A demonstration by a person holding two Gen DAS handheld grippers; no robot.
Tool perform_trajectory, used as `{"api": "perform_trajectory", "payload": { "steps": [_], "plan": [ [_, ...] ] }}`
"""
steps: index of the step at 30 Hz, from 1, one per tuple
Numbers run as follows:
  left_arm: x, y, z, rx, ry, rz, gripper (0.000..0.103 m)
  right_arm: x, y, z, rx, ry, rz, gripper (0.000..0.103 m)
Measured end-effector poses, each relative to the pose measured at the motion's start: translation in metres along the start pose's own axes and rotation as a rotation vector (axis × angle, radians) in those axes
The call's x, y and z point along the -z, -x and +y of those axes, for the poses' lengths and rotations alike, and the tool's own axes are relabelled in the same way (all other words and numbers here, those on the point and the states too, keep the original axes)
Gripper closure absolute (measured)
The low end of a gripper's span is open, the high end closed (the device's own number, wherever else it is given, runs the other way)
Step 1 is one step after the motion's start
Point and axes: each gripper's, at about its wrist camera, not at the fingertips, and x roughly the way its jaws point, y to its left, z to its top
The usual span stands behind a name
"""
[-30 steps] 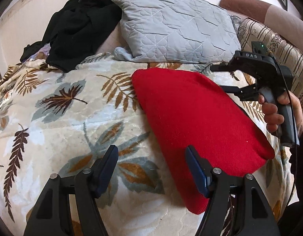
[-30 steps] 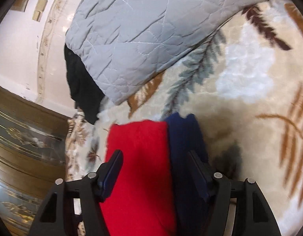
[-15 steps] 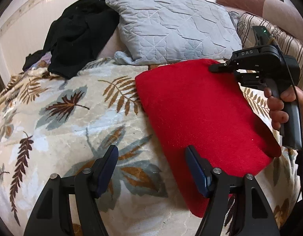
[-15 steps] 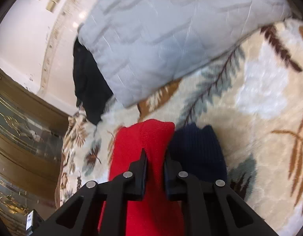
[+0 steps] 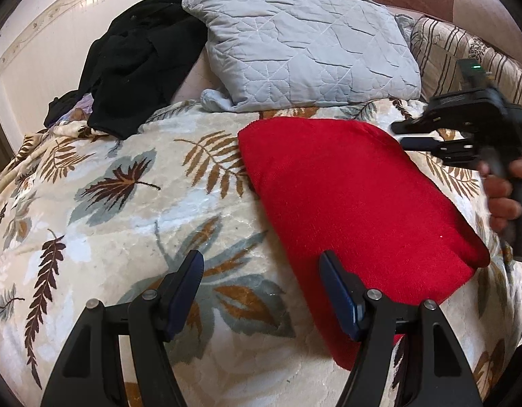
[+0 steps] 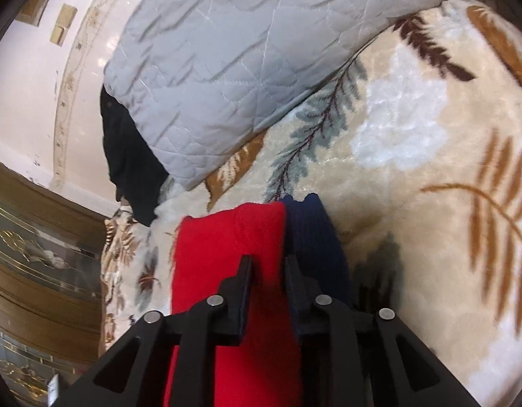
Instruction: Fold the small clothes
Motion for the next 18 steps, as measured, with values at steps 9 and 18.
{"api": "perform_trajectory", "payload": {
  "steps": [9, 18],
  "plan": [
    [-0.002, 0.011, 0.003, -0.02, 0.015, -0.021, 0.03, 0.032, 0.078, 0.004, -0.028, 0.039, -0.077, 0.019],
    [-0.003, 0.013, 0.009, -0.06, 0.034, -0.024, 0.028, 0.078, 0.082, 0.034, -0.071, 0.173, -0.033, 0.058]
  ]
}}
